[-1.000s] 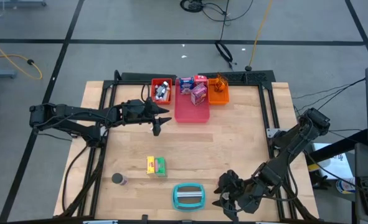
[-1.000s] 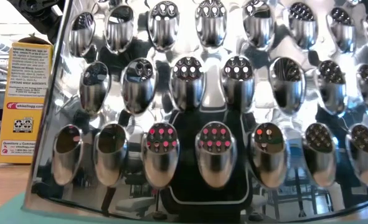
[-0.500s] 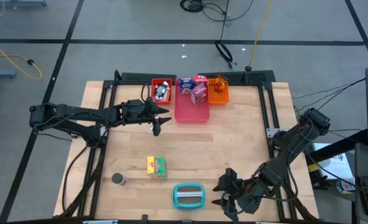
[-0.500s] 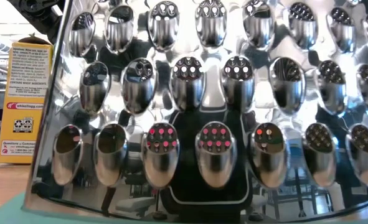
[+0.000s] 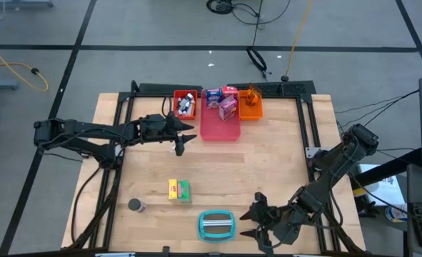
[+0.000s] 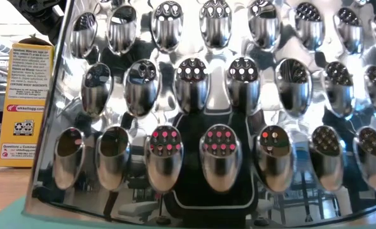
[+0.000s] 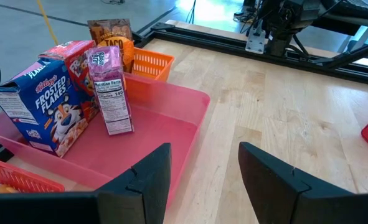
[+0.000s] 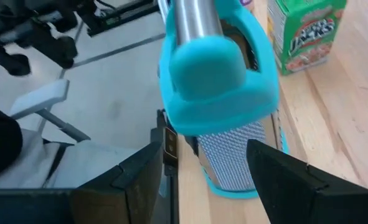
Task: Pick & Place Kitchen Items
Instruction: Put the red seasoning can into the orange bin
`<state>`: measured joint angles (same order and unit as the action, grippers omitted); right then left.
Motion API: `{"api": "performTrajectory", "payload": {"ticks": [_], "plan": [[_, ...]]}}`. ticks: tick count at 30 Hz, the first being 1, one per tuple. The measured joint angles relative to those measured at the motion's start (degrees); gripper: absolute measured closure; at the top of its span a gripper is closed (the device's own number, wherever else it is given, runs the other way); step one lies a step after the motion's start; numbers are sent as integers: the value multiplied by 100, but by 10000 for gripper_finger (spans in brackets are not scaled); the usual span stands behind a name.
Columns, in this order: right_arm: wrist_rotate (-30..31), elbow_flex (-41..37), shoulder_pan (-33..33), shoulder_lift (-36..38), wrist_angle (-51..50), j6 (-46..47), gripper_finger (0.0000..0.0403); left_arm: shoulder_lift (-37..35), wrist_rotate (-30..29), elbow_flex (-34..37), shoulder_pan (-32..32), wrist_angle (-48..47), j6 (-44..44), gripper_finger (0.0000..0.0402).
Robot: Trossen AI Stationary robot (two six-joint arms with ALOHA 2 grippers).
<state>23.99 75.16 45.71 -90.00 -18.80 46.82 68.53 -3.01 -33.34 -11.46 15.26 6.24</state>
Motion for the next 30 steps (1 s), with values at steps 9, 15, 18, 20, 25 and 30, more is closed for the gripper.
{"api": "performTrajectory", "payload": {"ticks": [9, 15, 18, 20, 25, 30], "plan": [[10, 0, 13, -2, 31, -115, 179, 0, 0, 0, 0, -1, 0, 215], [184, 0, 11, -2, -233, 408, 179, 0, 0, 0, 0, -1, 0, 215], [192, 0, 9, -2, -300, 540, 177, 0, 0, 0, -1, 0, 0, 215], [210, 0, 9, -2, -309, 483, 169, 0, 0, 0, 0, -1, 0, 215], [444, 0, 8, -4, -583, 708, 122, 0, 0, 0, -1, -1, 0, 215], [479, -2, 7, -4, -647, 1026, 74, 0, 0, 0, 0, -1, 0, 215]]}}
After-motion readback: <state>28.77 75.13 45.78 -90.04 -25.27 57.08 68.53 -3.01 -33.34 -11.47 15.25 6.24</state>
